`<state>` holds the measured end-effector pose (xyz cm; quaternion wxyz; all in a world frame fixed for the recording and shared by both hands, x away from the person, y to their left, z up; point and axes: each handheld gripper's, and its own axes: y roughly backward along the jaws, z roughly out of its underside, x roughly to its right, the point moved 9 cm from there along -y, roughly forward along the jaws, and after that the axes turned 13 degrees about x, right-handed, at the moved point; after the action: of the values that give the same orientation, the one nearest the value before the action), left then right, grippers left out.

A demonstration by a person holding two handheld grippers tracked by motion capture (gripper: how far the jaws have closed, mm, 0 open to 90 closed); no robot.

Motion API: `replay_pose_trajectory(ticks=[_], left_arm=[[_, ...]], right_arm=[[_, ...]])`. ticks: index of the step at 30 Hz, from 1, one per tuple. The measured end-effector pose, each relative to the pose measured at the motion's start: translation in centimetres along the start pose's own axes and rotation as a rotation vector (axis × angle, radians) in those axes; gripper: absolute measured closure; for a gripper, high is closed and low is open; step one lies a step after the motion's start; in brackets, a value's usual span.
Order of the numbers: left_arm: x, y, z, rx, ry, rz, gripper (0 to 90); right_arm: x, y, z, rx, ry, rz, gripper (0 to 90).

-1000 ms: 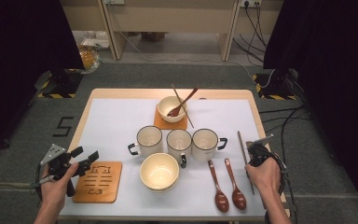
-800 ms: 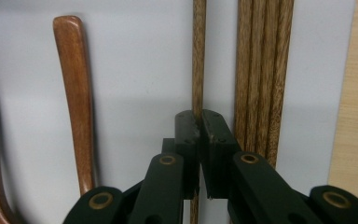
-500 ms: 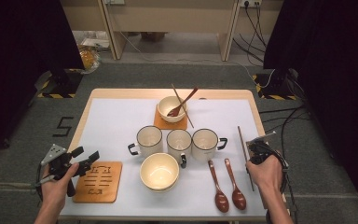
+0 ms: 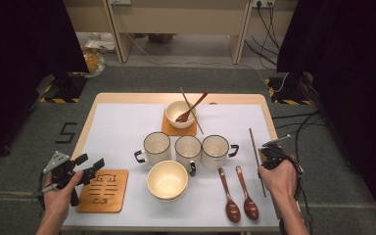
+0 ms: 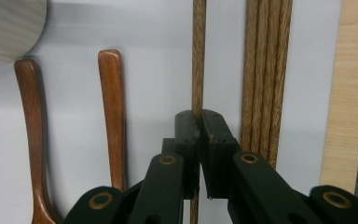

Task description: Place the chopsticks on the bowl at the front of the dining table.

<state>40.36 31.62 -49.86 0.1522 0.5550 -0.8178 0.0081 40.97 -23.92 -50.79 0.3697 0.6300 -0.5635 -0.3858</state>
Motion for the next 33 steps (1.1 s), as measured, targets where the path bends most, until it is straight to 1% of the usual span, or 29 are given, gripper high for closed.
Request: replay_pose_trajectory(ticks=[14,20,28,29,33], left_arm=[[-0.1,0.1,-0.1,0.003,0.000,-0.002,19.6],[-0.1,0.1,-0.1,0.003,0.002,-0.004,19.6],[-0.1,0.1,-0.1,0.005,0.002,-0.003,19.6],[-0.1,0.1,-0.2,0.006,0.003,-0.002,19.6],[-0.1,0.1,-0.1,0.004,0.001,-0.003,19.6]], right_arm=[[-0.4,0.7,-0.9,0.030,0.011,-0.004,85.7],[-0.6,0.8,-1.0,0.035,0.006,-0.006,85.7],[-0.8,1.1,-1.5,0.046,0.014,-0.004,85.7],[-0.8,1.1,-1.5,0.046,0.021,-0.004,85.7],[-0.9,1.3,-1.7,0.049,0.021,-0.006,85.7]])
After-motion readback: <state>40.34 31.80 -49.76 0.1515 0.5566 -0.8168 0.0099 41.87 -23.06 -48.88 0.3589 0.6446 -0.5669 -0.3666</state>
